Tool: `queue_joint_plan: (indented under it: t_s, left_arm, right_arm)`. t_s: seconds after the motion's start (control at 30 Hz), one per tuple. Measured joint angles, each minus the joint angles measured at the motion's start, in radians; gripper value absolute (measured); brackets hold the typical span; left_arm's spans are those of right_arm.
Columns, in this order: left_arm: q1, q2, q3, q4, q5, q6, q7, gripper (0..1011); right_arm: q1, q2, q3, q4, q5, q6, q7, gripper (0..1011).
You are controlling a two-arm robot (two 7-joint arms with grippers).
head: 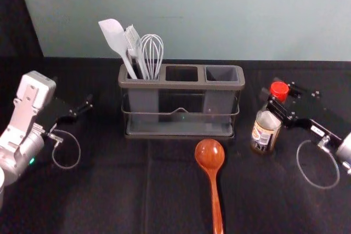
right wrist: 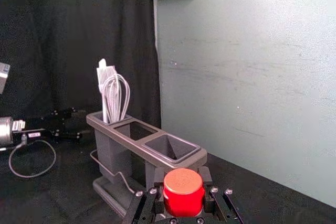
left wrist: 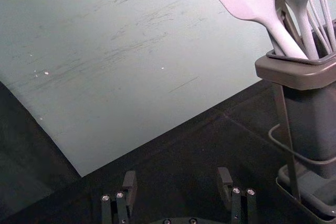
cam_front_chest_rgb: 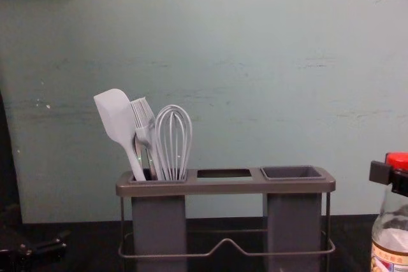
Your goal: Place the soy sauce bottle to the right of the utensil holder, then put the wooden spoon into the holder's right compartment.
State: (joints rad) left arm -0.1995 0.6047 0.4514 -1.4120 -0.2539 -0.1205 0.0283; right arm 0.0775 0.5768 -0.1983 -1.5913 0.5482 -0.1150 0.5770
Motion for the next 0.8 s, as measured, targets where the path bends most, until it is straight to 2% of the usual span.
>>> queue_joint_plan:
  t_s: [0.4,0.8]
  left_arm:
    - [0.000,0.000,0.000,0.000,0.000,0.000,0.000,1005]
    - [0.000,0.000,0.000,0.000,0.000,0.000,0.000,1005]
  right_arm:
    - [0.122,-0.011,-0.056,0.146,-0.007,-0.037,0.053,392]
    - [0.196,-0.051,-0.088,0.243,-0.008,-0.068,0.069,392]
